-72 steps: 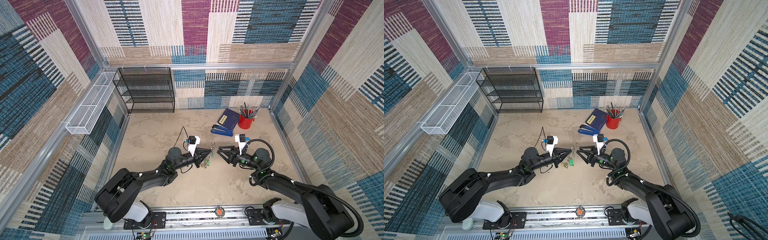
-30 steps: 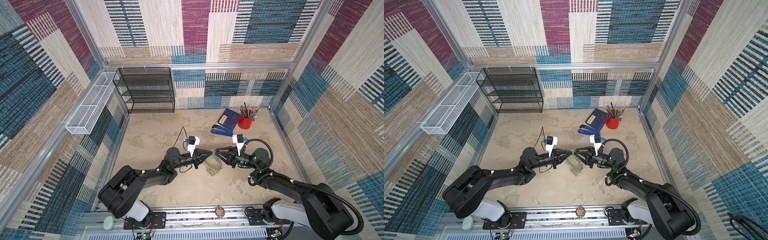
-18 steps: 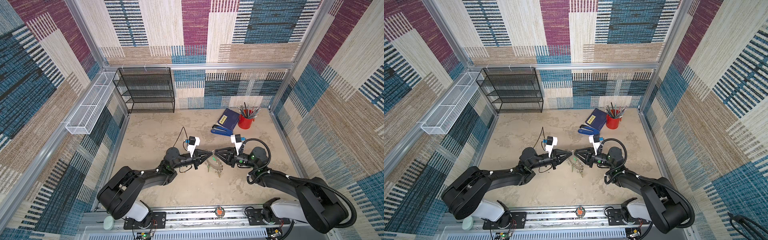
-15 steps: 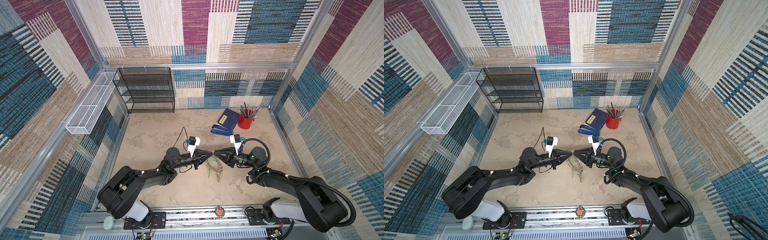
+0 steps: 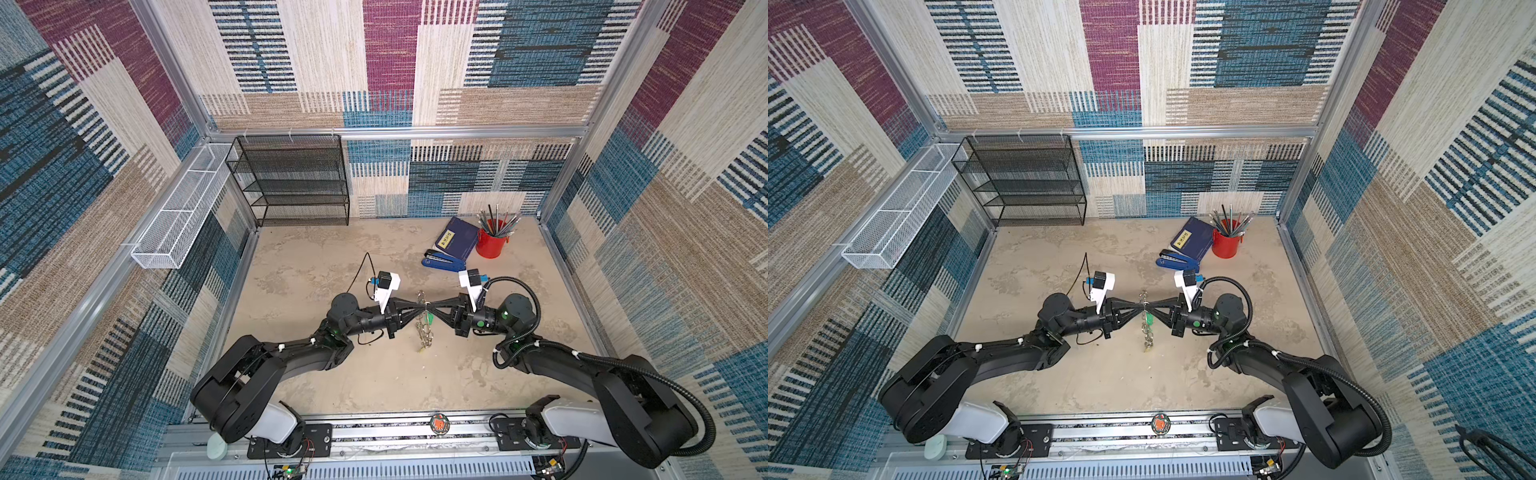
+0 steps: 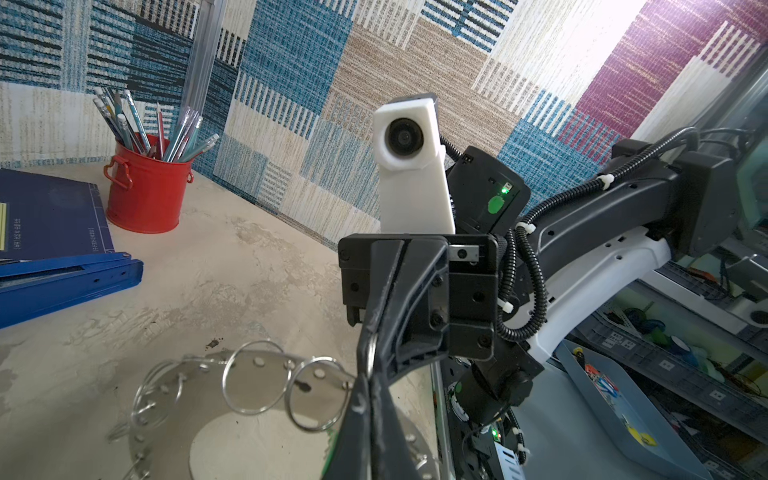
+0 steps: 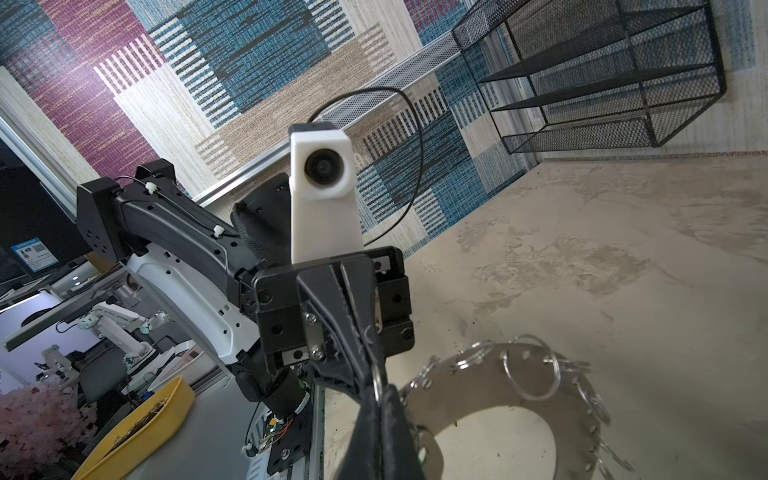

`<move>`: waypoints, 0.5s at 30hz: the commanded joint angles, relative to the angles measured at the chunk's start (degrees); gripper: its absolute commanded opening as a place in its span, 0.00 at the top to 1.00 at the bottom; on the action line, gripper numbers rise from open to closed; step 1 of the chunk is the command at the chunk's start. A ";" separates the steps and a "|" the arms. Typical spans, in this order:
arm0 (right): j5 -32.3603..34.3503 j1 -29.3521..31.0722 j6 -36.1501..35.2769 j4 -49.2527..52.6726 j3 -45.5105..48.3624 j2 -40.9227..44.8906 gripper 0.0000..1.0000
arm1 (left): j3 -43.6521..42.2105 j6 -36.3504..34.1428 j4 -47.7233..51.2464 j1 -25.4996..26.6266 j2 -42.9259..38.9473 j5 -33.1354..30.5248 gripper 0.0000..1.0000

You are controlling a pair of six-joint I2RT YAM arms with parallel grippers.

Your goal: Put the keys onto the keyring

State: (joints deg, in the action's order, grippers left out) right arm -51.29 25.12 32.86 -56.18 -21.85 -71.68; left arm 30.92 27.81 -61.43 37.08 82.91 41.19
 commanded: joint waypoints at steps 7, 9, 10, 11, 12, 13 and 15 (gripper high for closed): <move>5.87 1.71 -7.32 10.61 -2.50 4.02 1.00 | 6.36 -15.95 42.27 -0.96 -15.98 -5.67 0.66; 6.73 2.50 -8.82 12.31 -2.95 4.64 1.00 | 9.96 -20.49 52.10 -0.98 -18.22 -6.29 0.64; 7.38 3.05 -9.81 13.59 -3.32 5.00 1.00 | 12.22 -22.93 57.23 -0.96 -18.95 -5.96 0.63; 7.77 3.42 -10.41 14.35 -3.56 5.22 1.00 | 14.32 -25.51 61.07 -1.00 -19.34 -5.33 0.61; 7.78 3.69 -10.71 14.63 -3.62 5.47 1.00 | 16.48 -27.72 65.54 -0.97 -19.46 -4.91 0.60; 7.51 3.88 -10.81 14.61 -3.64 5.64 1.00 | 19.00 -29.86 70.67 -0.96 -19.30 -4.89 0.60; 6.78 4.14 -11.17 14.46 -3.65 6.00 1.00 | 22.81 -33.65 77.82 -0.96 -18.89 -4.58 0.60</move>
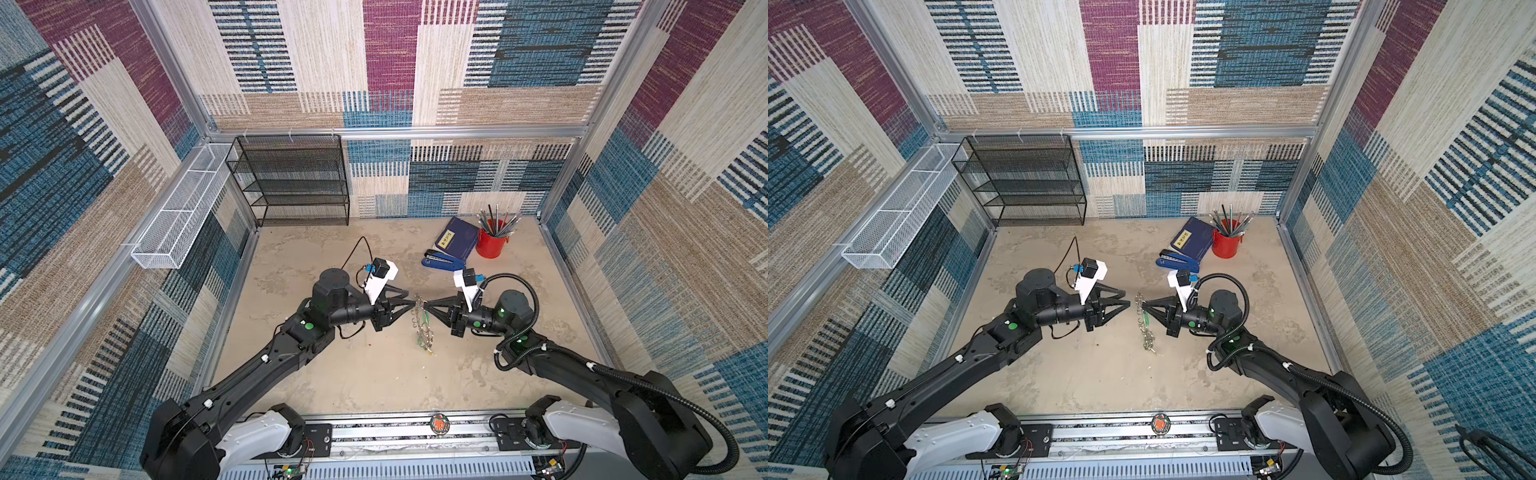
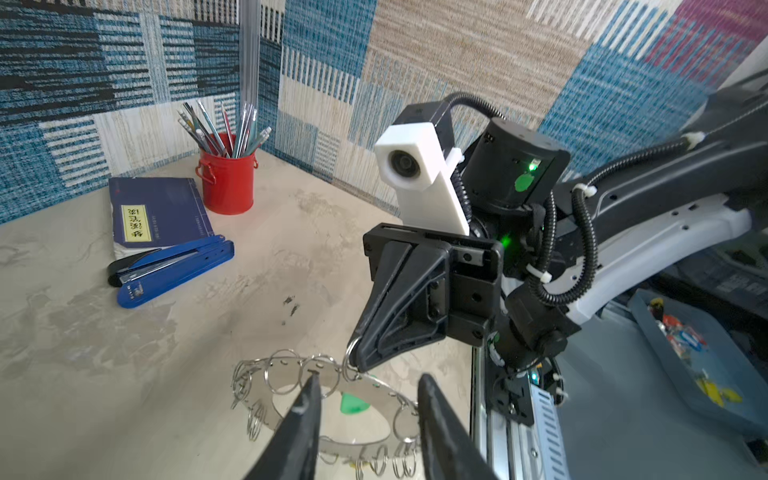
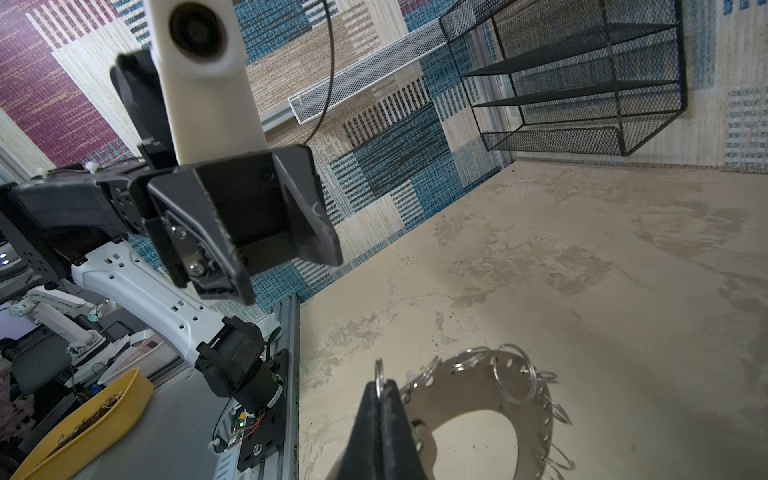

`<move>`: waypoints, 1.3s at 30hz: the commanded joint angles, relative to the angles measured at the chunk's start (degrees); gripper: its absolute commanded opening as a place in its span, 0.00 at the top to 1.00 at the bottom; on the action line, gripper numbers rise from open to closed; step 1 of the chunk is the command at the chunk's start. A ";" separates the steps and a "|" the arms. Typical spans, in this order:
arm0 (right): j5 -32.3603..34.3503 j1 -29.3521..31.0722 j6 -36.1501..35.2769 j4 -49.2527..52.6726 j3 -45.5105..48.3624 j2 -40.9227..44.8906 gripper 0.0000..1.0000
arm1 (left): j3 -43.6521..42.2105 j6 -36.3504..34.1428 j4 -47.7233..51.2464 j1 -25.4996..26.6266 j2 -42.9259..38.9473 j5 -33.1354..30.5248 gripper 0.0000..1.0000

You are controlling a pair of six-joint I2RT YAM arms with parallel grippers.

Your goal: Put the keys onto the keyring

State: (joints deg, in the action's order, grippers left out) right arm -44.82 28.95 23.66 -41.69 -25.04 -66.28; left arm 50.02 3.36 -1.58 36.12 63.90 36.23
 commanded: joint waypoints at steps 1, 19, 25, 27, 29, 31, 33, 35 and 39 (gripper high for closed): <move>-0.20 0.49 -2.06 -0.14 -0.51 0.80 1.00 | 5.55 -11.19 21.34 -0.01 0.63 0.47 0.60; -3.89 2.08 -2.21 -2.74 -0.23 0.28 1.00 | 20.59 -20.55 34.58 0.87 13.13 3.52 0.67; -3.92 2.14 -2.21 -2.96 -0.22 0.19 1.00 | 21.60 -21.10 34.95 1.49 14.76 4.27 0.72; -3.84 2.16 -2.19 -2.91 -0.21 0.13 1.00 | 21.99 -21.24 35.36 1.50 15.19 4.27 0.75; -3.76 2.12 -2.21 -2.97 -0.14 0.27 1.00 | 22.40 -21.34 35.69 1.50 15.73 4.23 0.77; -3.79 2.16 -2.13 -2.96 -0.08 0.26 1.00 | 22.72 -21.46 36.10 1.58 16.16 4.56 0.78; -3.79 2.16 -2.05 -2.96 -0.14 0.29 1.00 | 22.84 -21.46 36.15 1.59 16.35 4.62 0.80; -3.83 2.12 -2.10 -3.04 -0.10 0.28 1.00 | 22.75 -21.64 36.22 1.59 16.59 4.65 0.81; -3.83 2.05 -2.10 -3.08 -0.10 0.28 1.00 | 22.71 -21.64 36.29 1.83 16.85 5.51 0.83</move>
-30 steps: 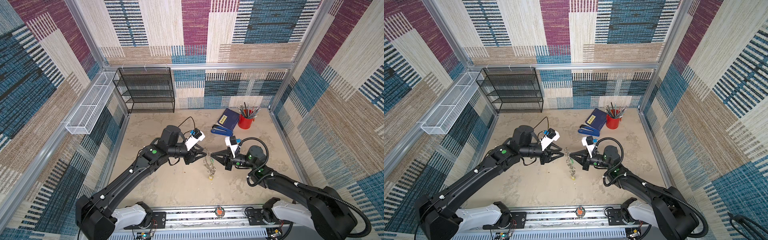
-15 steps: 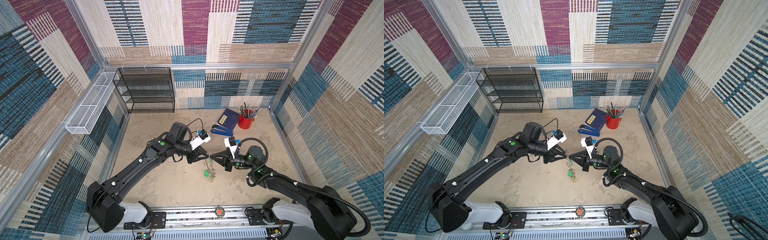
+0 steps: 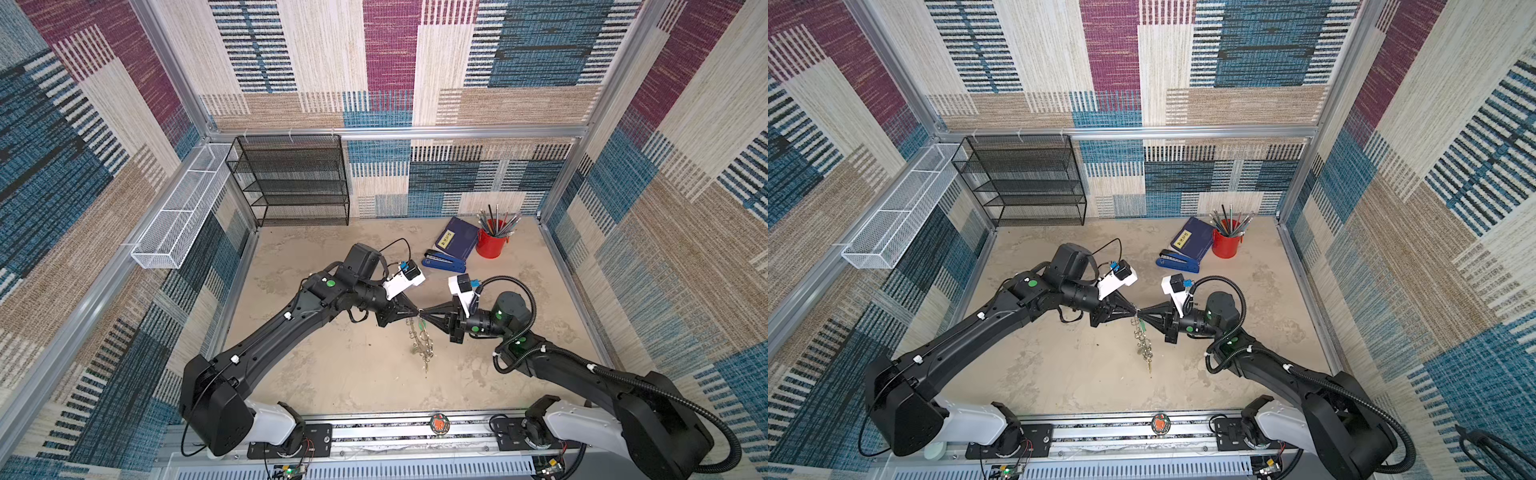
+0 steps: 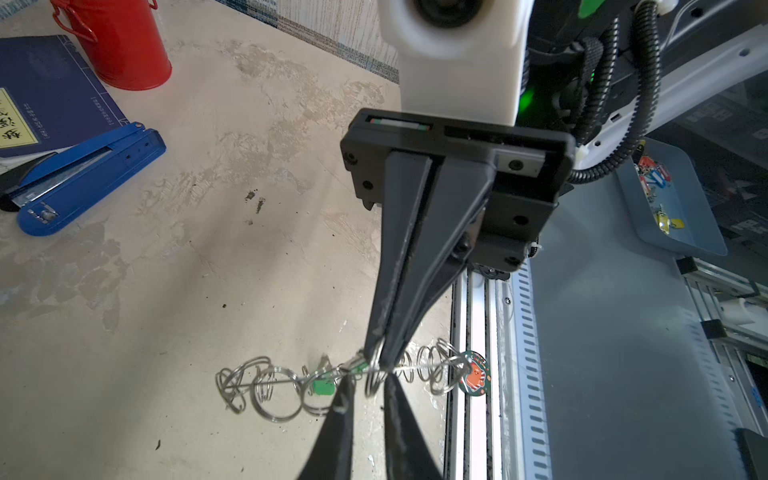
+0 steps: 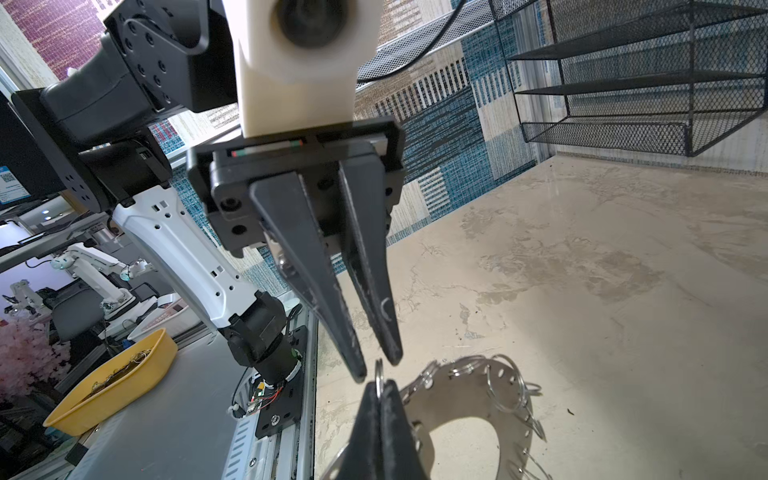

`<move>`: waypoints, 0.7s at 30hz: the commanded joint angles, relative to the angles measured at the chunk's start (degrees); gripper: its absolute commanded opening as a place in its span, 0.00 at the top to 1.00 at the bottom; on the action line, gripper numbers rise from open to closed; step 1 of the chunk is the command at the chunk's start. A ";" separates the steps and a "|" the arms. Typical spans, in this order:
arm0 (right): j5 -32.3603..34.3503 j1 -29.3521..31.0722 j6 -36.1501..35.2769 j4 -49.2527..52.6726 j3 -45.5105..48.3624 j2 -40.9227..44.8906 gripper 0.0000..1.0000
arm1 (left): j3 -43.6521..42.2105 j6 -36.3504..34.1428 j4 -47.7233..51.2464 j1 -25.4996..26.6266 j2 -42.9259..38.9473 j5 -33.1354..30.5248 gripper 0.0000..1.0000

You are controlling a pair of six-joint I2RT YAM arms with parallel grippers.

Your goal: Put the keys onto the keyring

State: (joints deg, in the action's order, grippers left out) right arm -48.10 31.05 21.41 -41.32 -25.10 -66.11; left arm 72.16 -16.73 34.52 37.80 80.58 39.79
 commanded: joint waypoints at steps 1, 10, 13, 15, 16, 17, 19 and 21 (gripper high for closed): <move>-0.53 0.07 0.18 -3.43 -0.11 0.12 1.00 | 0.61 -1.64 0.20 0.17 0.24 2.05 0.84; -0.69 0.01 0.36 -3.67 0.01 0.01 1.00 | 0.58 -1.33 -0.48 0.34 1.11 2.66 1.00; -0.38 0.06 1.12 -4.07 0.13 0.10 1.00 | -0.66 0.31 -2.61 0.34 0.43 0.97 1.00; 1.40 0.00 1.27 -3.11 0.01 0.51 0.88 | -3.20 2.52 -6.21 0.34 -1.19 -0.96 1.00; 2.91 -0.07 1.38 -2.40 0.11 0.99 0.79 | -5.28 3.99 -9.10 0.34 -2.56 -1.56 1.00; 4.24 -0.29 1.51 -1.91 0.21 1.60 0.72 | -7.36 5.39 -11.97 0.34 -3.80 -1.85 1.00; 5.89 -1.64 2.93 -2.46 1.21 2.94 0.60 | -11.31 8.23 -17.31 0.34 -6.17 -2.61 1.00; 6.15 -3.69 5.04 -4.37 2.51 3.85 0.54 | -14.20 10.30 -21.31 0.34 -7.88 -3.19 1.00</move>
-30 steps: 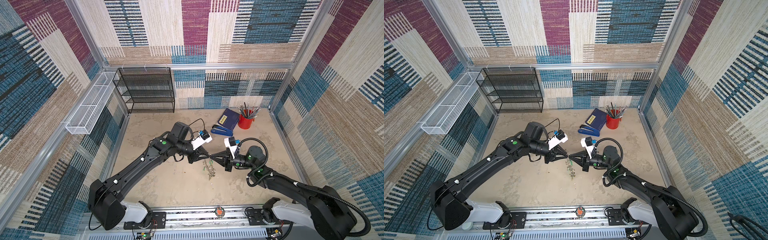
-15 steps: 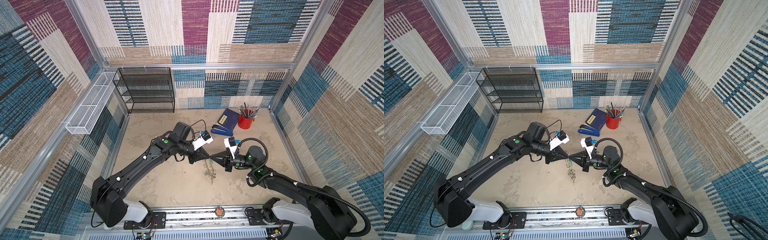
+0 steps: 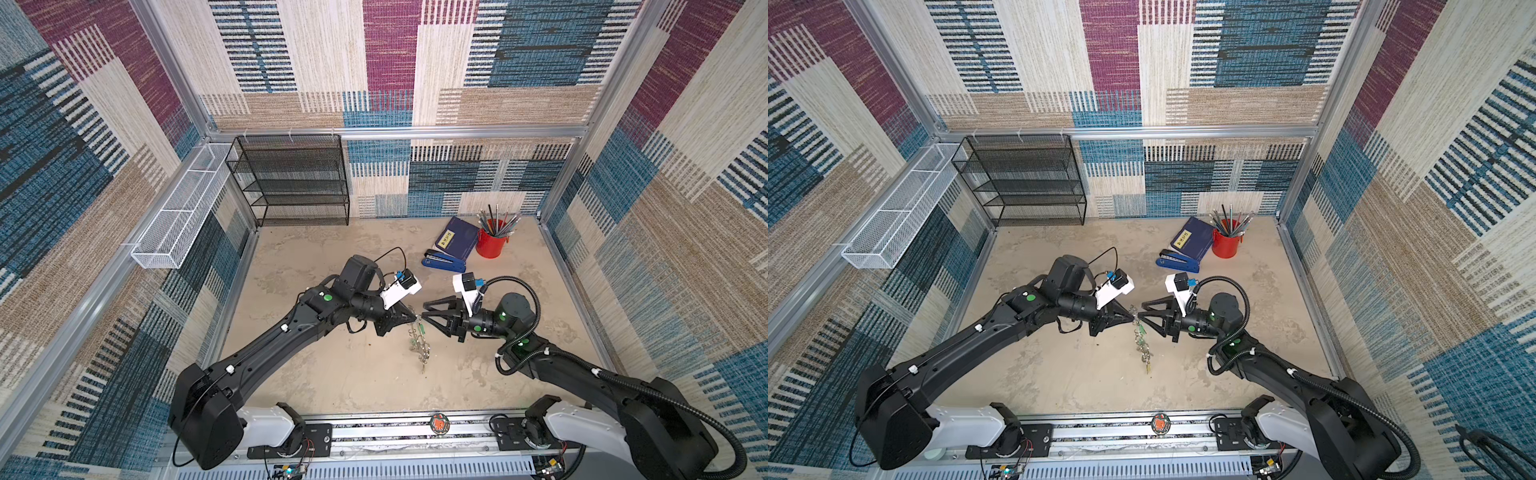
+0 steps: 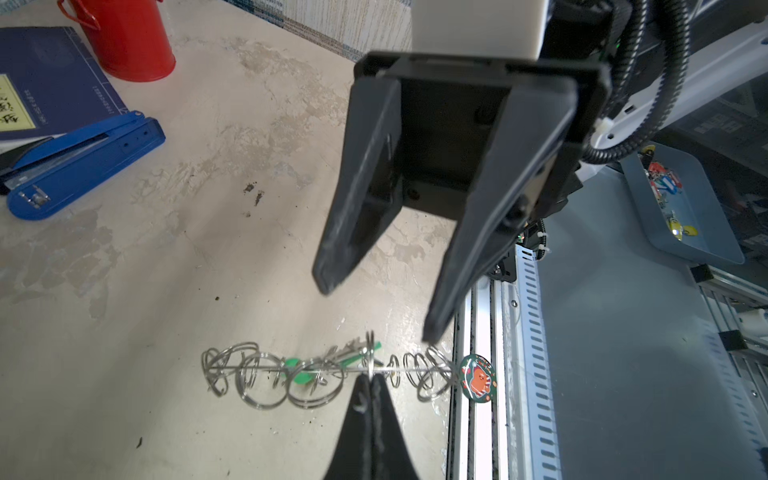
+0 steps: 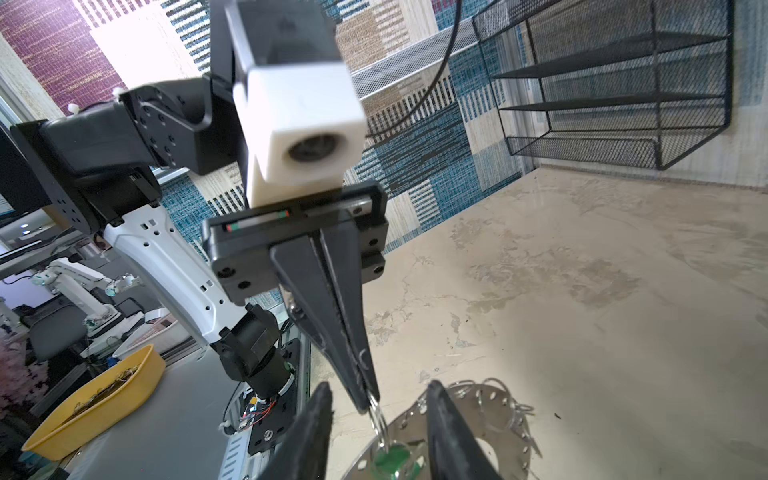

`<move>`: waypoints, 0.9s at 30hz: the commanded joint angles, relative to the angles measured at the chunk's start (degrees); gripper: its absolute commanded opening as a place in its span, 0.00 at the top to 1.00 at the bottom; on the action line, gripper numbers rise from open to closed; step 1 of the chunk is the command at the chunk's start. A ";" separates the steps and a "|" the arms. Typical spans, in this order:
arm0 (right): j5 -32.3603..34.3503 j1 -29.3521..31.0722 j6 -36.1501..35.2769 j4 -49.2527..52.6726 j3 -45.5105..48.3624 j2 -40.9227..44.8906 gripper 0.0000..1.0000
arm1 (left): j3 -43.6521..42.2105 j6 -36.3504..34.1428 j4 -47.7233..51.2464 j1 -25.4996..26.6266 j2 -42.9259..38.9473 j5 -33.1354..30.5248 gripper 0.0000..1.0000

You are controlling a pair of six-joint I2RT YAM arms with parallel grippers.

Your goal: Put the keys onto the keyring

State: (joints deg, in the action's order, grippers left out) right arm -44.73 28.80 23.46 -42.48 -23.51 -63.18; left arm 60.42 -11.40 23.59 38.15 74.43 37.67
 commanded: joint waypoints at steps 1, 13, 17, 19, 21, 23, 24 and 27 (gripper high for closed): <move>3.57 -2.13 3.42 -2.84 1.15 1.04 0.53 | -3.81 6.06 -12.49 0.00 -2.48 -1.11 1.00; 0.32 0.38 0.87 -1.11 -2.29 -5.80 0.64 | -18.29 20.25 -41.75 -0.01 -8.07 -4.09 1.00; 1.54 0.43 0.66 -0.11 -2.46 -5.91 0.63 | -21.93 24.10 -50.27 -0.01 -8.26 -4.05 1.00; 2.01 0.38 0.85 0.06 -2.42 -5.99 0.61 | -23.60 26.49 -55.13 -0.01 -8.01 -4.08 1.00; 1.33 0.38 1.19 -0.44 -2.47 -6.12 0.59 | -25.31 29.18 -60.71 -0.01 -7.68 -4.07 1.00; 0.98 0.38 1.18 -0.26 -2.59 -6.40 0.58 | -26.35 31.12 -64.01 -0.03 -7.55 -6.00 1.00; 0.68 0.38 1.17 -0.24 -2.80 -6.73 0.58 | -26.86 32.05 -65.83 -0.01 -7.38 -6.22 1.00; -0.42 0.38 1.57 -0.75 -3.00 -7.85 0.59 | -27.44 33.61 -68.59 0.08 -6.75 -6.53 1.00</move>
State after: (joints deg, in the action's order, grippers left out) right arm -43.70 29.12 24.56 -42.19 -26.11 -70.39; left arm 33.50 18.39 -35.24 38.15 67.44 32.34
